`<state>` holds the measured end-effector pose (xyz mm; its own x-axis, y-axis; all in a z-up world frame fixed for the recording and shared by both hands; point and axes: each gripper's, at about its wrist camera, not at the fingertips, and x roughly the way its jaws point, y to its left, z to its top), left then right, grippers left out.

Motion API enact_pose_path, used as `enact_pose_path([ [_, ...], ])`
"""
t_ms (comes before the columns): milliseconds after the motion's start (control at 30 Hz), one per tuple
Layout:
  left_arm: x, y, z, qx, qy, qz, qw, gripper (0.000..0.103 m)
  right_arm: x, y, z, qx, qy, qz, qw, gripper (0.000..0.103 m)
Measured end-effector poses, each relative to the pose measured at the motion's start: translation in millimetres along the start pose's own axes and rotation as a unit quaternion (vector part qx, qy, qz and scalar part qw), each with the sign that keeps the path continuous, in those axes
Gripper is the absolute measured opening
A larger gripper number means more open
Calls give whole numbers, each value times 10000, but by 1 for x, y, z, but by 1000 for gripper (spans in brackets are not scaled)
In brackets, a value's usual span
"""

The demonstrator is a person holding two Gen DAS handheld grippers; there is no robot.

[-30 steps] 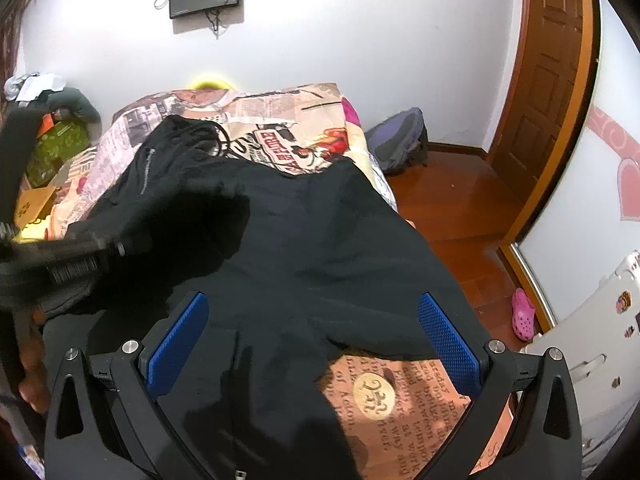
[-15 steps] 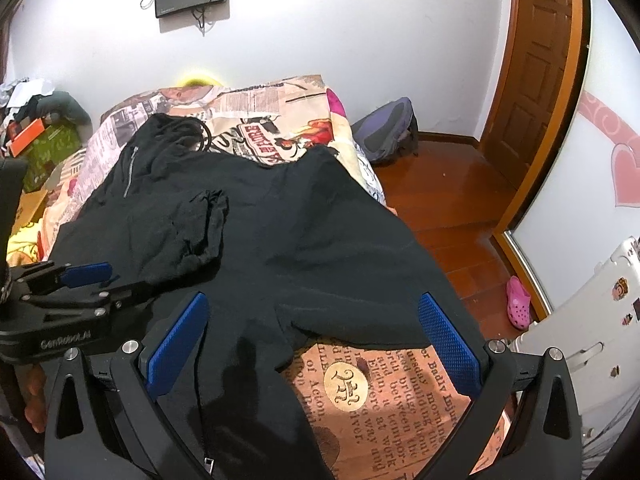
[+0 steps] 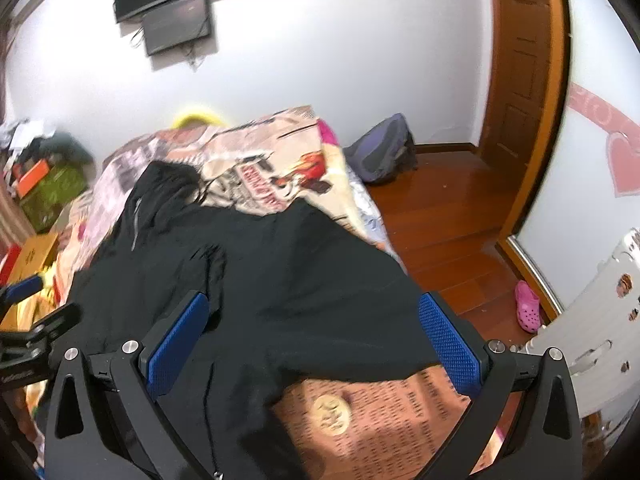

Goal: Fold large clothes
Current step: 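Grasp the opposite side edge of the hoodie with the right gripper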

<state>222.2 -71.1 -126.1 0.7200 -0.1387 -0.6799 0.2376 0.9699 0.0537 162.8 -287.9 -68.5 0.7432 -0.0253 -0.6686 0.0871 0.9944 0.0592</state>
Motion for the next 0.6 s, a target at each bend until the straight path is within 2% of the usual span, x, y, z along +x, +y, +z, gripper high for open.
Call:
enact_pose_path([
  [167,1,26,-6,-412,-6,105,9991,97,2,-26,3,307,58,-264,9992,103],
  [333,16,54,-20,-985,108,244,9948,97,14,-52,-9,568,444,-349,9968,103],
  [467,26,77,-33,-1561,233,278,9871,97,24,-68,-29,908,822,-119,9924,103],
  [600,32,88,-43,-1852,325,311,9817,97,44,-78,-47,1280,1211,197,9842,102],
])
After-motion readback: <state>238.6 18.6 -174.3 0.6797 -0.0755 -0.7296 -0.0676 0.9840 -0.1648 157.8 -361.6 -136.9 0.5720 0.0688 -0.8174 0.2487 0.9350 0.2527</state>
